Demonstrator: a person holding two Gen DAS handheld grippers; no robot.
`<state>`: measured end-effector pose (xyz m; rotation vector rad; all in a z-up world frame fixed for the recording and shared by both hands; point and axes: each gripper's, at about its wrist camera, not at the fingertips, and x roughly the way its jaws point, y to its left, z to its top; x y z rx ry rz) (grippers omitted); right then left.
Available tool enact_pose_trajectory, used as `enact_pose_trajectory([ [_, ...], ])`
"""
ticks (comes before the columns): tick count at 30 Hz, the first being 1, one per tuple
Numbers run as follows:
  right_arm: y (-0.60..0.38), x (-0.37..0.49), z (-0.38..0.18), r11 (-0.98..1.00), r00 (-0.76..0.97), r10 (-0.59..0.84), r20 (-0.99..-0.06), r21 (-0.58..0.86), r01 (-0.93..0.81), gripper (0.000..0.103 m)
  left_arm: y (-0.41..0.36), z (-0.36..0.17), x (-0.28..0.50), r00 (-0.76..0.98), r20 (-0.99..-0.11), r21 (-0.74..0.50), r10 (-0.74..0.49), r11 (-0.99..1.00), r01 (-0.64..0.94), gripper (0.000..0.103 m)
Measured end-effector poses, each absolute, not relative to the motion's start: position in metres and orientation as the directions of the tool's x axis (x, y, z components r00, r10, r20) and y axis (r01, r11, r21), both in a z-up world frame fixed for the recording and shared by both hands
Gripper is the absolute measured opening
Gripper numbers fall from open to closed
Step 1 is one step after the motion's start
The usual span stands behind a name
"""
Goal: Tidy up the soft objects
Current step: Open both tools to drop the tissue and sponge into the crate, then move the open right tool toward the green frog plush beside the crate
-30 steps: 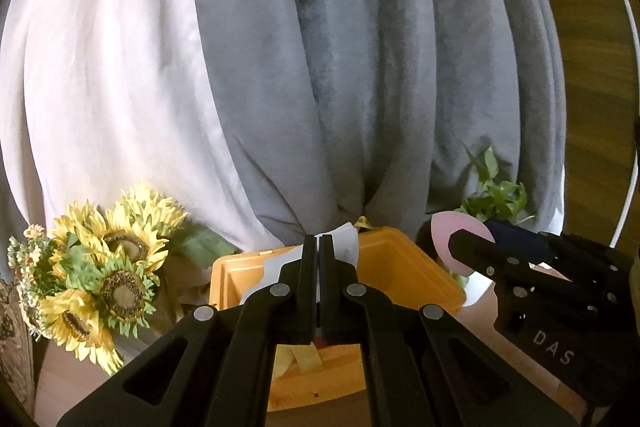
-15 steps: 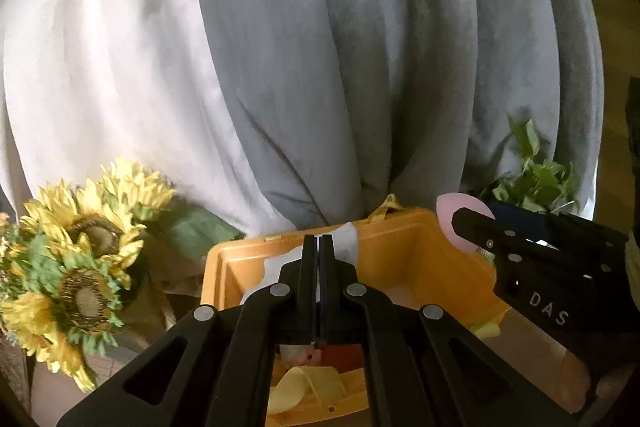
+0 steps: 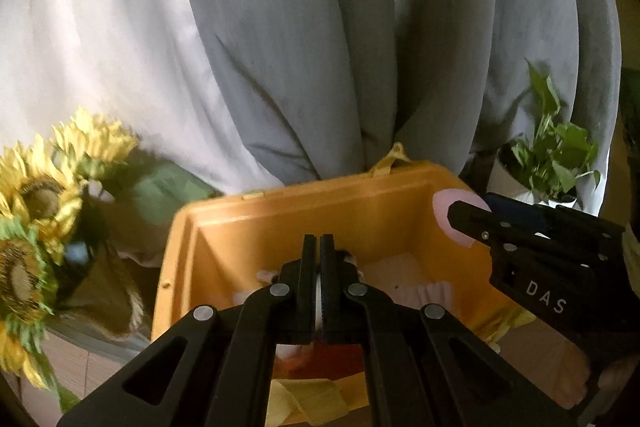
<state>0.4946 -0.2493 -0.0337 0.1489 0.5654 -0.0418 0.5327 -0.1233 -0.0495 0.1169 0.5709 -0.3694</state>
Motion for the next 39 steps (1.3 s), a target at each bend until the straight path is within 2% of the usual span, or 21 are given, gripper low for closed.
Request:
enact_pose_trajectory([
  [1,-0.251,0.496,-0.036,0.987,0.838,0.01,-0.545,0.141,0.08,0.037,-0.124,-0.051,0.534,0.775,-0.552,0.005,-0.309,0.928,0.373,0.01],
  [3,-0.254,0.498,-0.04,0.984,0.83,0.012,-0.557,0.152,0.088,0.049,-0.124,-0.054,0.535,0.768,-0.562,0.004,-0.307,0.928,0.374,0.019],
  [4,-0.254,0.498,-0.041,0.984,0.828,0.009,-0.561,0.152,0.092,0.051,-0.124,-0.054,0.534,0.769,-0.562,0.005,-0.305,0.928,0.372,0.023],
  [8,-0.255,0.492,-0.04,0.985,0.829,-0.005,-0.56,0.141,0.101,0.053,-0.119,-0.051,0.526,0.778,-0.555,0.004,-0.296,0.934,0.358,0.034],
  [12,-0.254,0.479,-0.033,0.987,0.842,-0.026,-0.539,0.121,0.108,0.059,-0.113,-0.043,0.512,0.794,-0.54,-0.001,-0.278,0.944,0.33,0.04],
  [14,-0.253,0.471,-0.028,0.988,0.848,-0.031,-0.528,0.112,0.106,0.06,-0.11,-0.038,0.503,0.799,-0.536,-0.009,-0.271,0.949,0.316,0.049],
  [18,-0.252,0.45,-0.015,0.988,0.865,-0.047,-0.499,0.106,0.115,0.066,-0.104,-0.029,0.484,0.81,-0.524,-0.021,-0.263,0.955,0.296,0.053],
  [25,-0.251,0.419,-0.005,0.987,0.877,-0.066,-0.476,0.095,0.126,0.069,-0.097,-0.022,0.452,0.819,-0.523,-0.035,-0.238,0.965,0.258,0.06],
  [29,-0.252,0.405,-0.007,0.987,0.873,-0.064,-0.483,0.097,0.127,0.069,-0.097,-0.025,0.438,0.815,-0.535,-0.049,-0.223,0.971,0.234,0.064],
  [39,-0.258,0.384,-0.031,0.987,0.841,-0.043,-0.539,0.107,0.119,0.069,-0.1,-0.048,0.413,0.78,-0.599,-0.045,-0.183,0.98,0.196,0.066],
])
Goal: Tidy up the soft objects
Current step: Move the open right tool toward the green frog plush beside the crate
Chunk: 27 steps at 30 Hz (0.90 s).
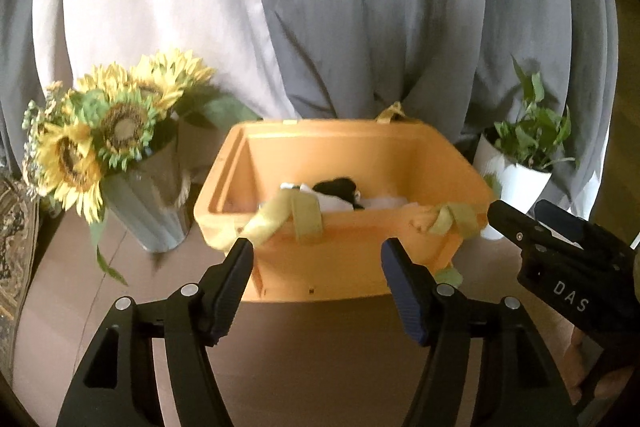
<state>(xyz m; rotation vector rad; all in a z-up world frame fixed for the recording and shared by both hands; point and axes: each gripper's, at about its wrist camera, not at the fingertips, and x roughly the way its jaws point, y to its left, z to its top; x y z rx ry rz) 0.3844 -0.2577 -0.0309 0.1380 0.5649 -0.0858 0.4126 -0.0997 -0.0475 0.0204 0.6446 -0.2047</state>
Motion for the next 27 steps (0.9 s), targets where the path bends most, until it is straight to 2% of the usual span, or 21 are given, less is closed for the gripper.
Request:
enact_pose_trajectory([
  [27,-0.264,0.404,-0.127,0.997,0.687,0.046,-0.725,0.072,0.008,0.069,-0.113,-0.136,0.417,0.619,-0.782,-0.015,-0.072,0.995,0.096,0.071],
])
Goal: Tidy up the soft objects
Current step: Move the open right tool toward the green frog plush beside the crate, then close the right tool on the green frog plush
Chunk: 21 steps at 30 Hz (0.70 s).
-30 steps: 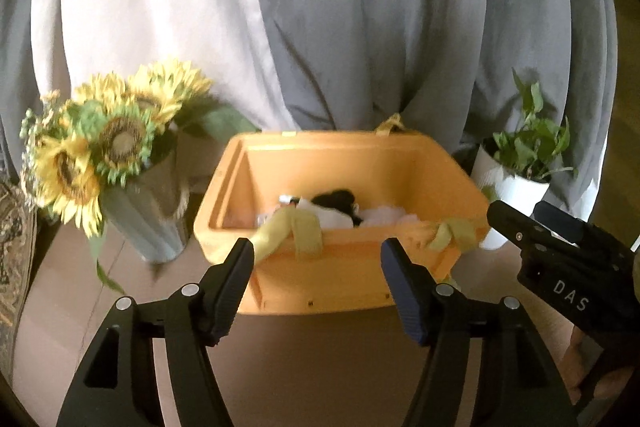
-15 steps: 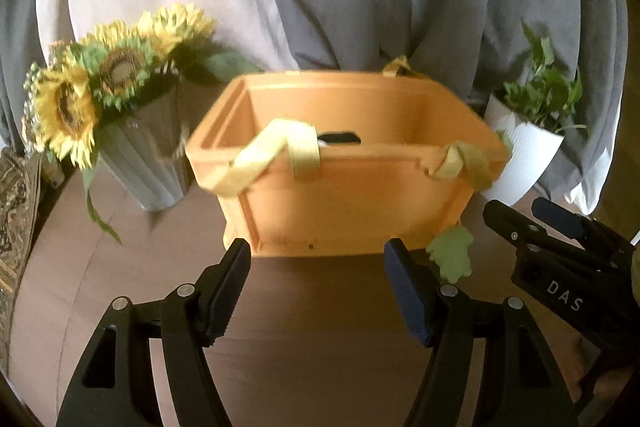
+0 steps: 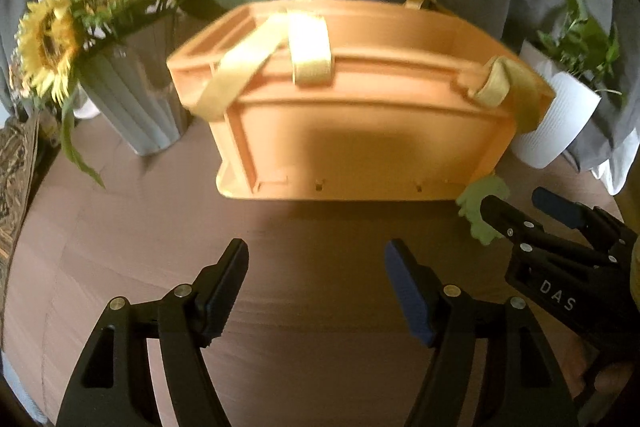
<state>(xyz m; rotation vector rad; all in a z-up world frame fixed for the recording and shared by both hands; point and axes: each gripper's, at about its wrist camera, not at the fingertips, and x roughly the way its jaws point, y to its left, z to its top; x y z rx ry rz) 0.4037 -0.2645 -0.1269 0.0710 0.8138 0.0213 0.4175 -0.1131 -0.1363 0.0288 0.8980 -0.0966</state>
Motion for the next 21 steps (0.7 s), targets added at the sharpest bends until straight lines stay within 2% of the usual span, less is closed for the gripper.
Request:
enact_pose_trajectory([
  [15,-0.273,0.424,-0.16,0.999,0.646,0.039,-0.763,0.033,-0.022,0.068,-0.12,-0.169,0.434,0.552,-0.833,-0.004,-0.036,0.998,0.059,0.072],
  [21,-0.276,0.427,-0.163,0.999,0.645,0.049,-0.763,0.045,-0.022,0.053,-0.12,-0.171,0.436,0.549,-0.835,0.003,-0.027,0.999,0.054,0.072],
])
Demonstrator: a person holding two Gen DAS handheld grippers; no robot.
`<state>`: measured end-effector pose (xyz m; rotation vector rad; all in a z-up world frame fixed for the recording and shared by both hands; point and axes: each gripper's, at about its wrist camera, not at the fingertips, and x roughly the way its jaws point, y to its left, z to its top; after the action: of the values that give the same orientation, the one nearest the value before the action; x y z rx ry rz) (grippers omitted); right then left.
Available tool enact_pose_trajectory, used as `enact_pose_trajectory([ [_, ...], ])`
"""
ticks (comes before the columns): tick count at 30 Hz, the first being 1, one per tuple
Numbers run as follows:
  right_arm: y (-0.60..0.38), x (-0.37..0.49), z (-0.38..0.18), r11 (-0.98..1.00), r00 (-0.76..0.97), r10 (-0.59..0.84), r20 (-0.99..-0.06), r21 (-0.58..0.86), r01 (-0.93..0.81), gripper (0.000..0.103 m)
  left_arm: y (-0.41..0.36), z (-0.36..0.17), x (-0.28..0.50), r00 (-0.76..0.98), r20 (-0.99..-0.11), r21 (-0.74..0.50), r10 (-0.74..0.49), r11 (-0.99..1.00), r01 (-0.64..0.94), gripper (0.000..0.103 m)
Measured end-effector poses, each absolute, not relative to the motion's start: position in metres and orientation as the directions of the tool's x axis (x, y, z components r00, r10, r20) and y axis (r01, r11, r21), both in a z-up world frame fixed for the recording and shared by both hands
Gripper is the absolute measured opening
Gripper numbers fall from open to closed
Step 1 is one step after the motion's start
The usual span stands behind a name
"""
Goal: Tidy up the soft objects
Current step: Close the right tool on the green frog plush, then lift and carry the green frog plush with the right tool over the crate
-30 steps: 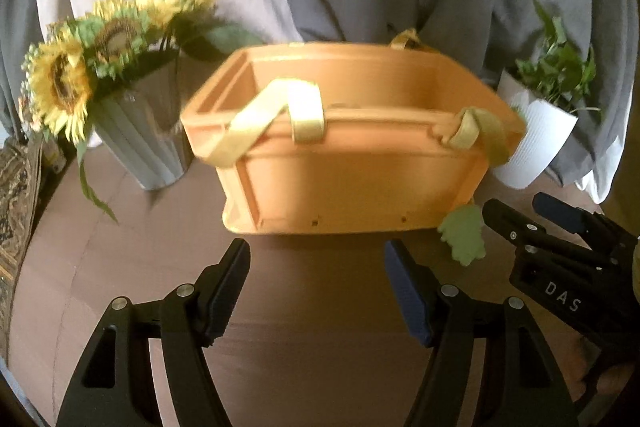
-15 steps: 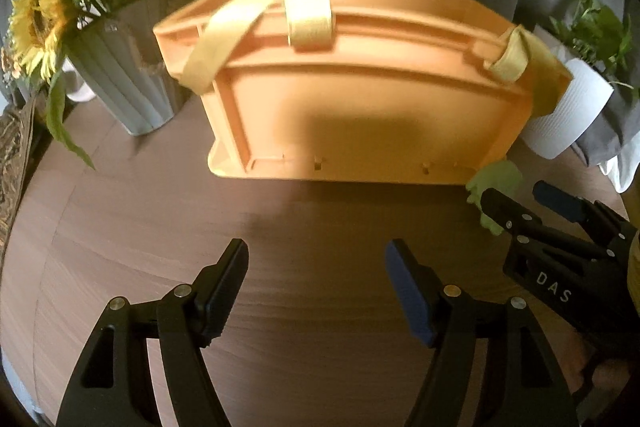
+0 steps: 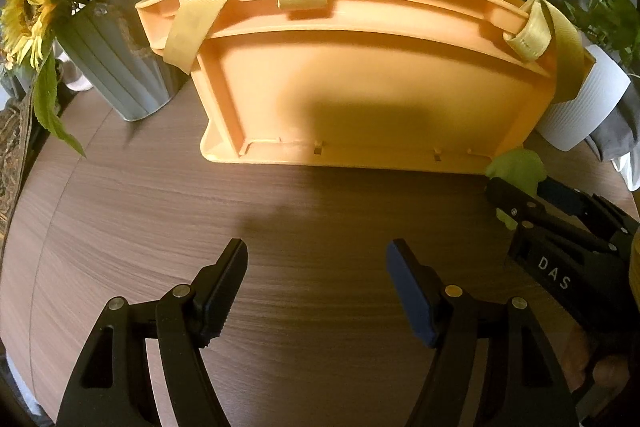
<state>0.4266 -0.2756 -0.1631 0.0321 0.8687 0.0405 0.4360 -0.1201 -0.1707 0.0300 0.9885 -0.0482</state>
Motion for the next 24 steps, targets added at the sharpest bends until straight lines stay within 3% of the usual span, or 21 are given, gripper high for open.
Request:
enact_pose_trajectory([
  [24,-0.265,0.383,-0.112,0.999,0.714,0.019,-0.7,0.05,0.023,0.053,-0.11,-0.117,0.402,0.644,-0.761,-0.007,-0.075,0.994,0.107,0.073],
])
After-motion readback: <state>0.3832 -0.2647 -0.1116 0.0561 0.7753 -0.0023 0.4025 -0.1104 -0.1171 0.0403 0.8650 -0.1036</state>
